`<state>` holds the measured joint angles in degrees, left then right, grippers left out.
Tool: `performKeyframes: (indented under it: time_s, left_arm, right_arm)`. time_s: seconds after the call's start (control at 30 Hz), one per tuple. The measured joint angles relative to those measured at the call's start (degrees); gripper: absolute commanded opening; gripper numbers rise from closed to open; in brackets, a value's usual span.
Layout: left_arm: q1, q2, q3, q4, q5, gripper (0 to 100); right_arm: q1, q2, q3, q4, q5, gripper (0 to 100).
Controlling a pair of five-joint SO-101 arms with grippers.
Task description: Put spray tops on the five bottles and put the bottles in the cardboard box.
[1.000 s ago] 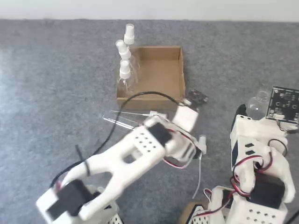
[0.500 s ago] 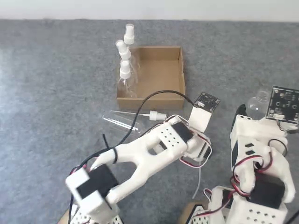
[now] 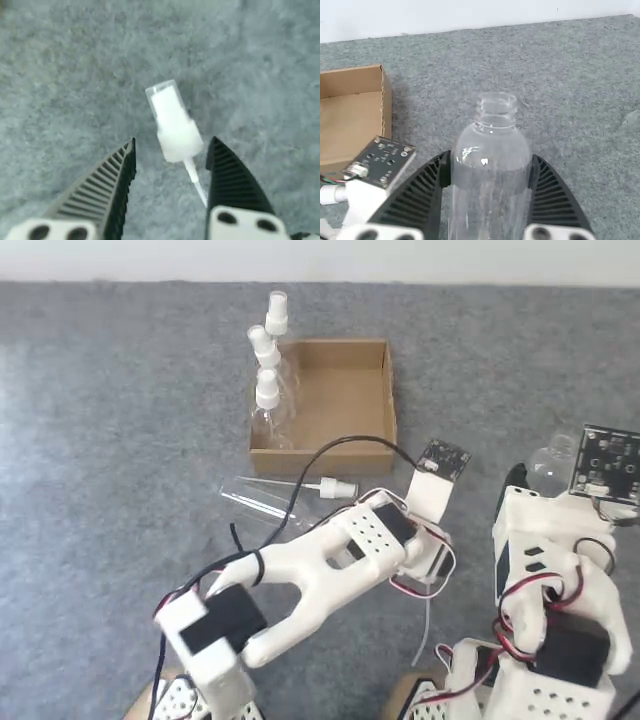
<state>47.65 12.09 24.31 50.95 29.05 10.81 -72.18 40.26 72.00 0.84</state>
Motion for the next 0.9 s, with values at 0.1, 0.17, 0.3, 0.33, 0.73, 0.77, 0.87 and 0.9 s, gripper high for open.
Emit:
performKeyframes:
  time_s: [0.1, 0.17, 0.3, 0.33, 0.73, 0.77, 0.87, 0.9]
  left_arm:
    - [0.0, 2.73, -2.02, 0.35, 0.0, 20]
    - [0.0, 4.31, -4.31, 2.37, 0.0, 20]
    - [0.0, 7.74, -8.26, 5.63, 0.0, 20]
    - [0.0, 8.18, -9.05, 6.33, 0.0, 20]
    - [0.0, 8.97, -10.99, 8.44, -0.79, 20]
    - [0.0, 8.97, -10.99, 8.44, -0.79, 19]
    - [0.0, 8.97, -10.99, 8.44, -0.79, 14]
    - [0.0, 8.97, -10.99, 8.44, -0.79, 13]
  right_arm:
    - [0.0, 0.0, 0.0, 0.0, 0.0, 11.8]
    - [0.0, 0.0, 0.0, 0.0, 0.0, 11.8]
    - [0.0, 0.0, 0.0, 0.0, 0.0, 11.8]
    - [0.0, 0.0, 0.0, 0.0, 0.0, 11.8]
    - [0.0, 0.0, 0.0, 0.0, 0.0, 11.8]
    - [0.0, 0.0, 0.0, 0.0, 0.0, 11.8]
    - [0.0, 0.0, 0.0, 0.0, 0.0, 11.8]
    - [0.0, 0.0, 0.0, 0.0, 0.0, 11.8]
